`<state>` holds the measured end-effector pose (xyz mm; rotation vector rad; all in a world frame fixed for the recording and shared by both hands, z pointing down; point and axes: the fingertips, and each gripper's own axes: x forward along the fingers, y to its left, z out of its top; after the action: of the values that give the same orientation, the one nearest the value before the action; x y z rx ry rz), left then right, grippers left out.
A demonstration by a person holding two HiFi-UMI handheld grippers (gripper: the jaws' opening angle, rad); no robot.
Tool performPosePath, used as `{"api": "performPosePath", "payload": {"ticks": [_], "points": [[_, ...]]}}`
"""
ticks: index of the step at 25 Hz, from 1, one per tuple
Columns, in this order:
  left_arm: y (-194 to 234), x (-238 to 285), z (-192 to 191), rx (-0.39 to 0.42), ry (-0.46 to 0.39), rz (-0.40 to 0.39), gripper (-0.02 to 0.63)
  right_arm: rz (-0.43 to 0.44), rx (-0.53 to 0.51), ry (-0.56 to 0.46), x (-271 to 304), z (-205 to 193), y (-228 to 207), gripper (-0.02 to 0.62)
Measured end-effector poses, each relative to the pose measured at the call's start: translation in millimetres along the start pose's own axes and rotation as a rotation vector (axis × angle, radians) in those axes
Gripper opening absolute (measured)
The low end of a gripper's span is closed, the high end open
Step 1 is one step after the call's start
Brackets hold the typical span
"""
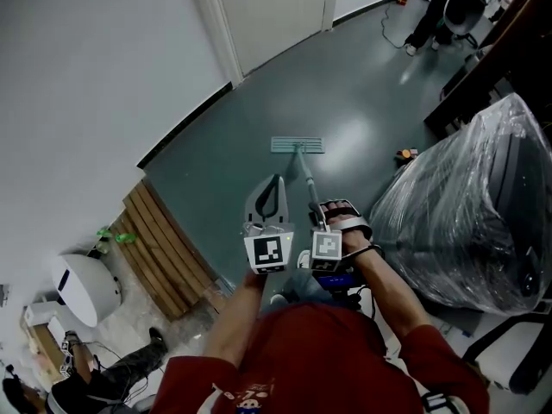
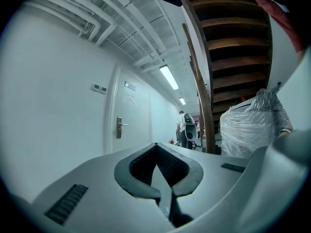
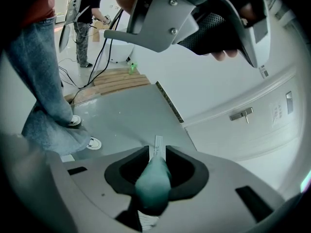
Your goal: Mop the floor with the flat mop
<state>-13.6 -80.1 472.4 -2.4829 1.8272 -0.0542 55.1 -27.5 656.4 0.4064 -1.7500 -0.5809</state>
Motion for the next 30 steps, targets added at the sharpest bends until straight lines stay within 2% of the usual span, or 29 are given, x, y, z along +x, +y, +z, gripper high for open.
{"api": "performPosePath", "payload": {"ticks": [3,10,13,20,24,27,30], "points": [[-5.1,22.4,6.2,0.023,-0.004,0.015,0.014,0.004,-0.012,-0.019,8.6,-14.3,-15.3,0.115],[-7.3,54.6,8.3,0.005,-0.018,0.048,0.015,-0.002,-0.025,-0.051,26.7,-35.8,-44.9,0.115],[-8.2,65.5,4.7,0.011,0.001,0.049,0.015,-0.008,-0.035,-0.045,33.6,-44.6,-53.0,0.115],[2.7,99.8,-1.8,0.003,-0.006,0.037,0.014,-0.016,-0.029,-0.050,54.3,-43.2,-76.7,0.115],[9.9,119.2,-0.9,-0.013,-0.038,0.017,0.014,-0.020,-0.018,-0.046,65.4,-41.1,-90.3,0.115],[20.5,128.9,-6.1,0.018,-0.002,0.008,0.014,-0.015,-0.014,-0.040,72.2,-35.5,-99.9,0.115],[27.8,137.6,-4.1,-0.009,-0.028,0.002,0.014,-0.013,-0.012,-0.038,78.1,-30.8,-108.8,0.115]]}}
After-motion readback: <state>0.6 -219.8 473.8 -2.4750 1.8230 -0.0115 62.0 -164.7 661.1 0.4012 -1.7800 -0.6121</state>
